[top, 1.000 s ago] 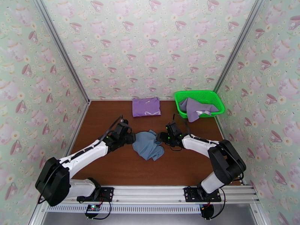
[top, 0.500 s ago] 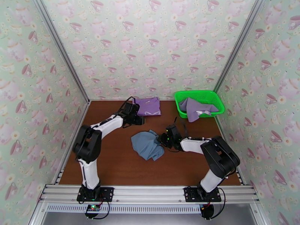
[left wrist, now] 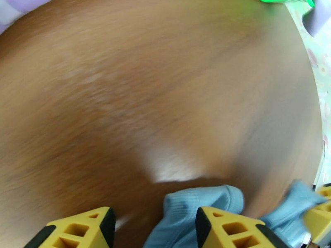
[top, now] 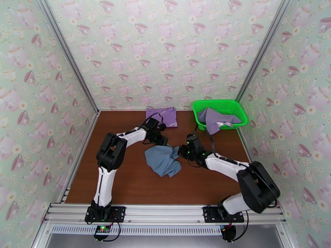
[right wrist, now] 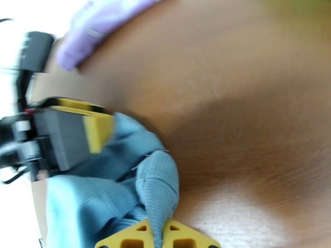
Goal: Fold and stack the mixed laundry pile
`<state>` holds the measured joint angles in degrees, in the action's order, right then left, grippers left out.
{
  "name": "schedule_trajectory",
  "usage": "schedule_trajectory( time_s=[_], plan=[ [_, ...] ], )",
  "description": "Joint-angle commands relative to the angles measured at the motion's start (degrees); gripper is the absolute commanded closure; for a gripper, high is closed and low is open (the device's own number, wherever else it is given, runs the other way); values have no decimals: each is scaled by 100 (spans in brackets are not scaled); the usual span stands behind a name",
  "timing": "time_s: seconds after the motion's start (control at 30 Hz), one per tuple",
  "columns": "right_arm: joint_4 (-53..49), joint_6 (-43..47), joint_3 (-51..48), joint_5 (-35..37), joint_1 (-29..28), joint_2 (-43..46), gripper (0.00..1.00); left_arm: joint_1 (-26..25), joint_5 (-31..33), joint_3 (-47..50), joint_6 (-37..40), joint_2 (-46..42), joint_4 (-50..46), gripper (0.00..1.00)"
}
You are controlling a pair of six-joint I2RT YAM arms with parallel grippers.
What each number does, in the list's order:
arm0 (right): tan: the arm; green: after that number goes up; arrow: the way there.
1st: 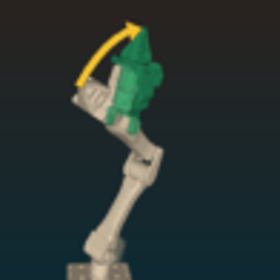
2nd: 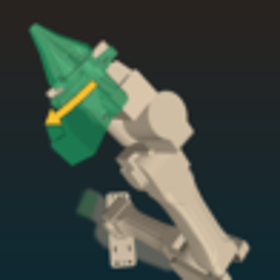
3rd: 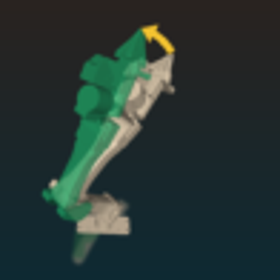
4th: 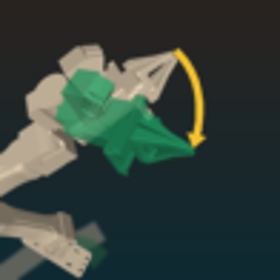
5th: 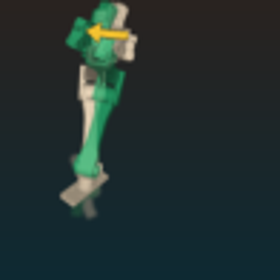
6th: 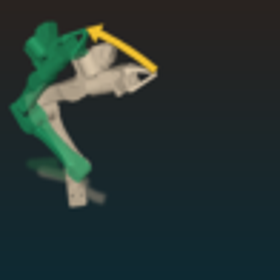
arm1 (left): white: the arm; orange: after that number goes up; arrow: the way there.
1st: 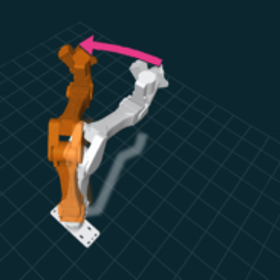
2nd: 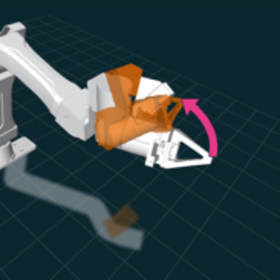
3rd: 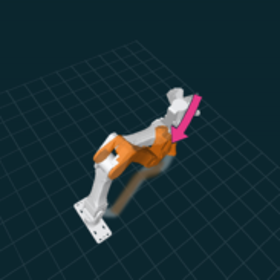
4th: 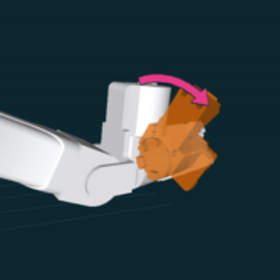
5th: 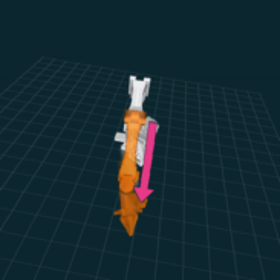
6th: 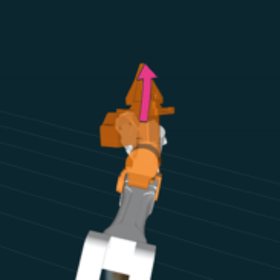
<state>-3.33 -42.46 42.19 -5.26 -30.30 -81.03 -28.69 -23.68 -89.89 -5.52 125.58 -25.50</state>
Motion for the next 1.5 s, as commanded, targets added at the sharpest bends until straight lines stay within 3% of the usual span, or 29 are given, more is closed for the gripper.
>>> schedule_trajectory(
  time_s=[0.0, 0.2, 0.23, 0.37, 0.53, 0.77, 1.03, 1.2, 1.23, 1.27, 1.3, 1.37, 1.47],
  plan=[
    [-440, 907, 249, 314, -2, 526, 100, -93, -333, 263, -59, 64, 219, 44],
    [-633, 1497, -112, 350, -8, 1661, 100, 12, -400, 347, -418, -253, 736, 47],
    [-672, 1544, -264, 405, -9, 1905, 100, 4, -482, 311, -475, -261, 808, 54],
    [-1060, 1644, -757, 619, -11, 2692, 100, -35, -925, 127, -725, -92, 1062, 100],
    [-1399, 1615, -998, 809, -6, 3309, 100, -189, -924, 218, -846, -55, 1324, 100],
    [-2212, 2025, -285, 1096, -4, 3597, 100, -195, -782, 942, -1436, -1326, 2068, 100],
    [-2733, 2572, 1146, 892, -2, 3550, 100, -159, -92, 1046, -1642, -3090, 1742, 100],
    [-3154, 2870, 1958, 447, -2, 3183, 100, -128, -98, 994, -1421, -3475, 1198, 100],
    [-3327, 2923, 2077, 397, 0, 3108, 100, -128, -195, 1057, -1318, -3496, 1140, 99],
    [-3490, 2958, 2150, 388, -1, 3050, 100, -130, -323, 1146, -1218, -3505, 1138, 90],
    [-3679, 2958, 2190, 404, -1, 3032, 100, -135, -472, 1280, -1134, -3514, 1192, 74],
    [-3947, 2899, 2112, 410, 5, 3028, 100, -170, -672, 1557, -1040, -3487, 1375, 51],
    [-4331, 2594, 1819, 510, 1, 3058, 100, -217, -724, 1753, -967, -3194, 1569, 39]
  ],
)
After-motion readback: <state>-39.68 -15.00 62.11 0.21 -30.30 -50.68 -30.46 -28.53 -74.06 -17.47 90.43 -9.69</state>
